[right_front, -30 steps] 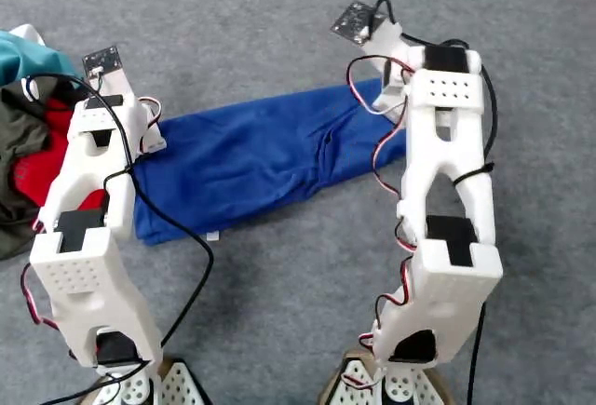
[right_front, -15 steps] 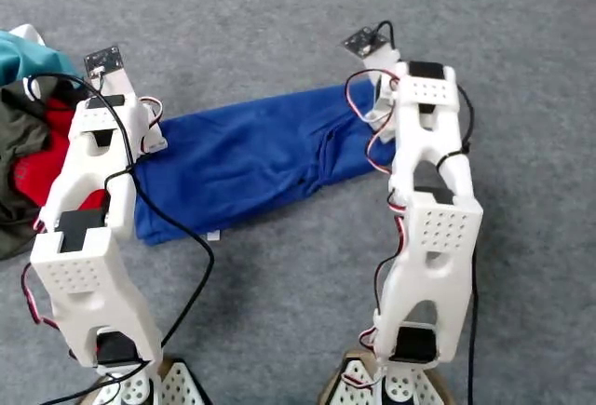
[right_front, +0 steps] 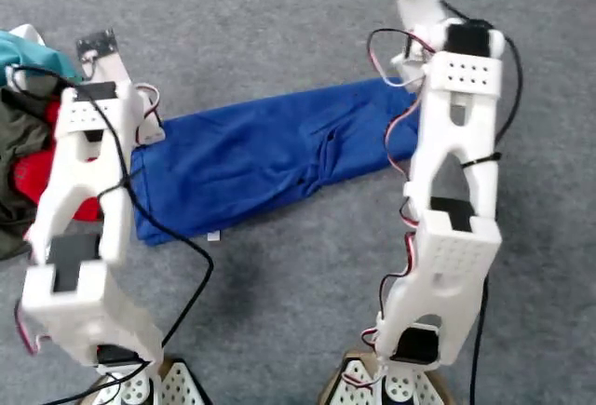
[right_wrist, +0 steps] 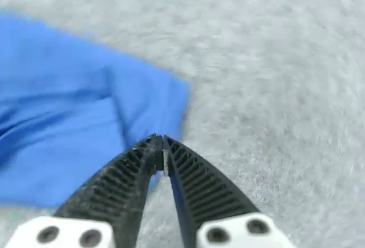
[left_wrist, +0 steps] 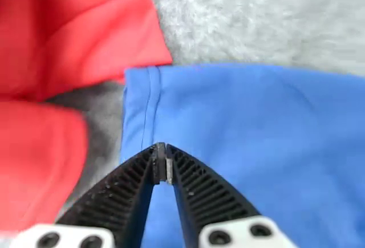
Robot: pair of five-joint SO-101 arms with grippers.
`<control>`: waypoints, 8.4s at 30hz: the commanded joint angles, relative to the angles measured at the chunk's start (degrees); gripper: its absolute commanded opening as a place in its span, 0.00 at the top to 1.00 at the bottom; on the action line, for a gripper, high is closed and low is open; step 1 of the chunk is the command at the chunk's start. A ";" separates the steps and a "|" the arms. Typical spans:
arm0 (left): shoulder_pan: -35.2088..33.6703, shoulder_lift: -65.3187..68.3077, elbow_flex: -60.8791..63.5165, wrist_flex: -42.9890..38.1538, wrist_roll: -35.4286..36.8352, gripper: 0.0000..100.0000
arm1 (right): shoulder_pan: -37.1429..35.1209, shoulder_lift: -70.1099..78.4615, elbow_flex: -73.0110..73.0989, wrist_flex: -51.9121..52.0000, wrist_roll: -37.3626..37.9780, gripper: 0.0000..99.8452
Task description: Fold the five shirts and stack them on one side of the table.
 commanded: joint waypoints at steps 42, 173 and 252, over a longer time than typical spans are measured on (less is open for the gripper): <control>-7.21 -3.38 24.26 -11.87 -2.29 0.81 | 8.04 18.86 -11.82 -14.86 -4.84 1.00; -5.27 10.59 -1.49 -14.95 5.80 0.80 | -8.48 18.95 -48.84 30.51 0.70 1.00; -7.38 10.68 4.75 -23.91 5.80 0.80 | -22.37 11.56 10.68 20.22 8.35 1.00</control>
